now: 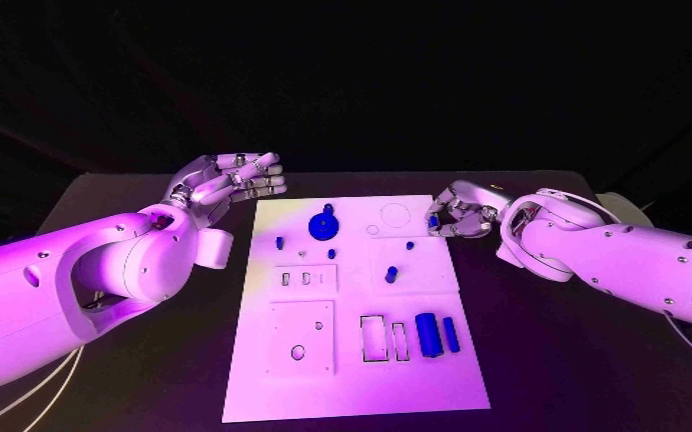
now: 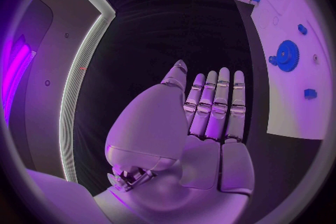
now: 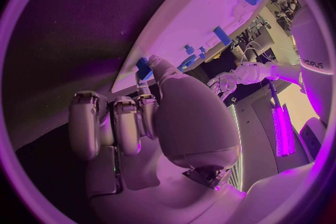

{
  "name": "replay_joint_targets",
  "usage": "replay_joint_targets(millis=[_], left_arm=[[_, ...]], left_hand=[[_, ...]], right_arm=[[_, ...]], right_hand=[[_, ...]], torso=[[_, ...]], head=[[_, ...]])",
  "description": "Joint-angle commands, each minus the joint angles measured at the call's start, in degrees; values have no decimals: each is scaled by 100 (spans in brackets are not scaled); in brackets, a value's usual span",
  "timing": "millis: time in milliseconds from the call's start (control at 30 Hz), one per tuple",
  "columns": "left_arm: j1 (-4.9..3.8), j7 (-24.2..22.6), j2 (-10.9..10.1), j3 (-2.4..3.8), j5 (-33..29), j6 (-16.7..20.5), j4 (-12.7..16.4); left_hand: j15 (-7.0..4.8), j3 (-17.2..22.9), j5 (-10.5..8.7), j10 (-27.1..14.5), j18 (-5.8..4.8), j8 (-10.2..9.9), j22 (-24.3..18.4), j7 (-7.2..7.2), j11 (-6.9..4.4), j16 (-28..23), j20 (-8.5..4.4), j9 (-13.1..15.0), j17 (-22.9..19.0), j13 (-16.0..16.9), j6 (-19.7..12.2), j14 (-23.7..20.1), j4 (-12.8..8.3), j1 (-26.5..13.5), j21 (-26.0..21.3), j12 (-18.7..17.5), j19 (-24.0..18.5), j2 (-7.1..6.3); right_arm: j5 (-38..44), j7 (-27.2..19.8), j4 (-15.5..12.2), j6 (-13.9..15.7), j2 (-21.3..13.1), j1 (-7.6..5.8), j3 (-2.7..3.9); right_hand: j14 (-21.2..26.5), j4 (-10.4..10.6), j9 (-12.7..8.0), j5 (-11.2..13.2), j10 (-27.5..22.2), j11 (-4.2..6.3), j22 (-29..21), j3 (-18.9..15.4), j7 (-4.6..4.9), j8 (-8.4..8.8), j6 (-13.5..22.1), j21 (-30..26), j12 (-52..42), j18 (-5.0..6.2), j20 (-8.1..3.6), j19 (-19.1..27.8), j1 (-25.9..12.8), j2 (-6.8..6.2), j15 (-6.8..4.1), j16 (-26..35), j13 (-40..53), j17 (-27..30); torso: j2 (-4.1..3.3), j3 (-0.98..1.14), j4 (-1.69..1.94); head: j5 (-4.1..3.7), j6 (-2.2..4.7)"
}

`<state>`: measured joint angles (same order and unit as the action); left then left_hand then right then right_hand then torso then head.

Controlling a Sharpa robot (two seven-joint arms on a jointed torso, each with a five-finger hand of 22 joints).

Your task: Assemble the parts on the task board

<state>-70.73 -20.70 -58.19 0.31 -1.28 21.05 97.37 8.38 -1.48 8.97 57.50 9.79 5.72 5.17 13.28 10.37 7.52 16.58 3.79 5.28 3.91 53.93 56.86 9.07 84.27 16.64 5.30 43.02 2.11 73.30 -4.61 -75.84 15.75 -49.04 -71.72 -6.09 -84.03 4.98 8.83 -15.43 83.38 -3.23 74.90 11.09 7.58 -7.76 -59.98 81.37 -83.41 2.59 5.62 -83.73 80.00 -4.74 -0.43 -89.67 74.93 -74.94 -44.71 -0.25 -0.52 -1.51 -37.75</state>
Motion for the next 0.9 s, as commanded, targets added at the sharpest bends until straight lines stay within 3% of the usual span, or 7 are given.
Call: replay_joint_targets(millis=[33, 267, 533, 700, 900], left_arm=[[-7, -30, 5, 4, -2, -112, 1], [-6, -31, 10, 4, -2, -115, -6], [-6, -32, 16, 4, -2, -114, -27], [-6, -29, 19, 4, -2, -111, -44], [-6, -25, 46, 4, -2, -112, -81]], left_hand=[[38, -12, 14, -14, 33, -12, -6, 25, 38, -20, 2, -7, -9, -8, 1, -11, -29, 6, -39, -20, 13, 38], [38, -12, 14, -14, 33, -12, -6, 25, 38, -20, 2, -7, -9, -8, 1, -11, -29, 6, -39, -20, 13, 38], [43, -14, 14, -16, 32, -21, -11, 30, 43, -31, 2, -6, -9, -7, -3, -11, -29, 1, -41, -30, 13, 40], [43, -14, 14, -16, 32, -21, -11, 30, 43, -31, 2, -6, -9, -7, -3, -11, -29, 1, -41, -30, 13, 40], [43, -14, 14, -16, 32, -21, -11, 30, 43, -31, 2, -6, -9, -7, -3, -11, -29, 1, -41, -30, 13, 40]], right_arm=[[85, 15, -18, 85, -7, 3, 2], [80, -35, -126, 229, -29, 3, 4], [91, 114, -380, 317, -76, -27, 25], [190, 378, -741, 398, -83, -64, 33], [366, 736, -1228, 523, 55, -103, 35]], right_hand=[[-589, -10, 9, 60, 6, 48, 773, 65, -26, -38, -78, 25, -28, -17, -38, -30, 10, 83, -64, -19, 718, -1473], [-597, -80, 63, 229, 27, 138, 842, 300, -130, -173, -282, 90, -30, -35, -97, -80, 61, 287, -137, -33, 728, -1506], [-597, -109, 81, 266, 32, 162, 879, 372, -157, -210, -312, 128, -25, -46, -121, -108, 51, 330, -160, -33, 727, -1506], [-597, -127, 86, 288, 26, 168, 881, 400, -161, -218, -310, 127, -13, -47, -130, -109, 48, 341, -168, -33, 716, -1506], [-597, -129, 87, 314, 12, 167, 883, 414, -158, -219, -296, 127, 6, -47, -136, -109, 23, 345, -171, -33, 695, -1506]], torso=[[-3, 2, 2], [0, 0, 0], [8, -9, -5], [22, -13, -10], [68, -36, -21]], head=[[2, 5], [-6, 4], [-6, 16], [28, 8], [101, -30]])
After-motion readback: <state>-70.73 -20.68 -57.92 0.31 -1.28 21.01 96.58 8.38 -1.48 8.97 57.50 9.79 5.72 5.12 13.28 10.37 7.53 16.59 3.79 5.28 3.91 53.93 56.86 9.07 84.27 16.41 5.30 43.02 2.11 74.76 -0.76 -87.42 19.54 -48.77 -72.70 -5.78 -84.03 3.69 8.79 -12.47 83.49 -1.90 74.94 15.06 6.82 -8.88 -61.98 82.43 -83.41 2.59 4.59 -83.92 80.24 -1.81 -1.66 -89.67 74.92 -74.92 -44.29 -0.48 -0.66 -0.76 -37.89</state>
